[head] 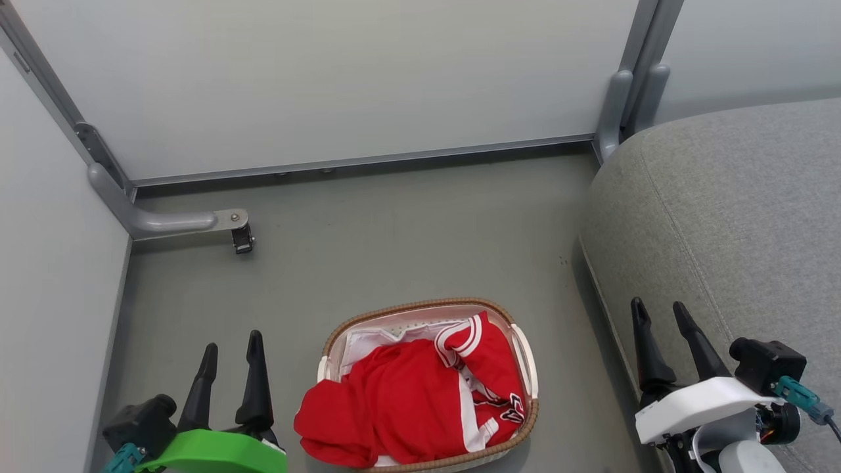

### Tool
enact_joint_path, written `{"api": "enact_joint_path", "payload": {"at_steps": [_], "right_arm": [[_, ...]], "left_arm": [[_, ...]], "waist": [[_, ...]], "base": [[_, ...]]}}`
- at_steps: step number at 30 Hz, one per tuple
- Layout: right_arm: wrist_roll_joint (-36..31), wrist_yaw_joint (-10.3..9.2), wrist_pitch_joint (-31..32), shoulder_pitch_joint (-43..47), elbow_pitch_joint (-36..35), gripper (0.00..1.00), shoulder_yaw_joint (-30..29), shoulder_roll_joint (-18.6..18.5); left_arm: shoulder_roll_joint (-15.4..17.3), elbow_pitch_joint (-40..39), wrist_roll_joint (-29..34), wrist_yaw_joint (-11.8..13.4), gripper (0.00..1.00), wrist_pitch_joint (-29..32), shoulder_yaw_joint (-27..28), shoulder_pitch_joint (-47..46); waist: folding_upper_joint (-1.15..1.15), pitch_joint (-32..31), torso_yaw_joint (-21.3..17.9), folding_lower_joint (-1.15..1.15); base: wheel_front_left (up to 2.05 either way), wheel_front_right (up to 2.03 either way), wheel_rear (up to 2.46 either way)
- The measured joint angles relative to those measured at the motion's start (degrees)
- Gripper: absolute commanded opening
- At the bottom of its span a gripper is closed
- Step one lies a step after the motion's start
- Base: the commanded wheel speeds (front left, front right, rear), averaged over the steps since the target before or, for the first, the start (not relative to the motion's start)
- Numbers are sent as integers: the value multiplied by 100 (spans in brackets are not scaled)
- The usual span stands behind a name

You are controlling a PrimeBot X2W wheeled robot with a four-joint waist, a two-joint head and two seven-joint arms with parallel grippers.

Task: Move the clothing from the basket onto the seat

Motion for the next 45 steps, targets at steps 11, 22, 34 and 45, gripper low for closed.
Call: {"api": "enact_joint_path", "payload": {"at_steps": [11, 22, 34, 45], "right_arm": [[-550, 0, -131, 20, 58, 100, 55, -9], [-1017, 0, -267, 32, 109, 100, 127, -15], [-1492, 0, -393, 52, 147, 100, 192, -21], [-1695, 0, -446, 52, 165, 100, 229, -24]], "left_arm": [[4, 94, 498, 1, 100, -127, -82, 71], [12, 279, 924, 26, 100, -254, -152, 83], [18, 356, 1338, 33, 100, -380, -223, 108], [20, 387, 1530, 47, 100, -437, -247, 133]], "waist": [[0, 17, 8, 0], [0, 18, 21, 0], [0, 19, 37, 0], [0, 28, 37, 0]], "base": [[0, 0, 0], [0, 0, 0], [0, 0, 0], [0, 0, 0]]}}
